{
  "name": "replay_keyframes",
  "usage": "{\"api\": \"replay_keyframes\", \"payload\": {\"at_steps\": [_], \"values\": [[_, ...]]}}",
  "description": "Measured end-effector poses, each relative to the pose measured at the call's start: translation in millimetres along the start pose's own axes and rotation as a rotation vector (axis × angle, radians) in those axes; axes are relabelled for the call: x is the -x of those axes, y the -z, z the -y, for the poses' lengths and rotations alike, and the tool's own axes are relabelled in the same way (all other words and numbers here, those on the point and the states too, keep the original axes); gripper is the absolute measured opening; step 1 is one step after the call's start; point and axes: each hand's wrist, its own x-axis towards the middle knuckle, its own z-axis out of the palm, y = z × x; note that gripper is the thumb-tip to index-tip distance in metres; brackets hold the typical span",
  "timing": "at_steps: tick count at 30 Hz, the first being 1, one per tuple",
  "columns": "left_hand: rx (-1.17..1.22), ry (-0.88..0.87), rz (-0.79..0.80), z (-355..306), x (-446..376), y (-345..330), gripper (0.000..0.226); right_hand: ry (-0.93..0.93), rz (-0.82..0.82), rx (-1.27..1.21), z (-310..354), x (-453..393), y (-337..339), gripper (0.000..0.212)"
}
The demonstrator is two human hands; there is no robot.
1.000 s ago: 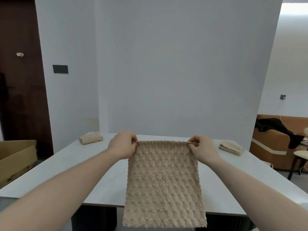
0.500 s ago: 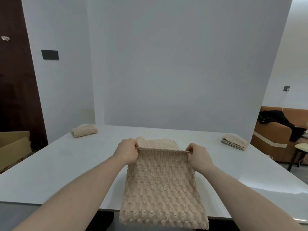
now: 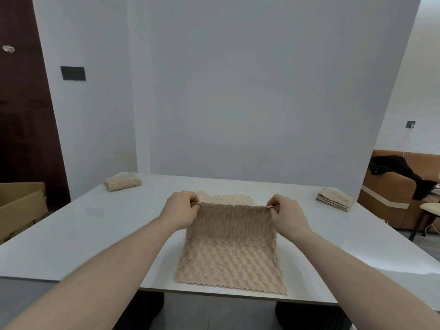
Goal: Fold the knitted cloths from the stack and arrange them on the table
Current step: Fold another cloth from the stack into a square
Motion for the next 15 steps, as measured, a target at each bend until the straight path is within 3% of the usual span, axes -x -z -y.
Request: {"api": "replay_keyframes", "payload": {"at_steps": [15], "values": [[-0.042,-0.125,0.102,24,107,-3,0.009,0.155,0.168,0.035,-14,106,12,0.014]]}}
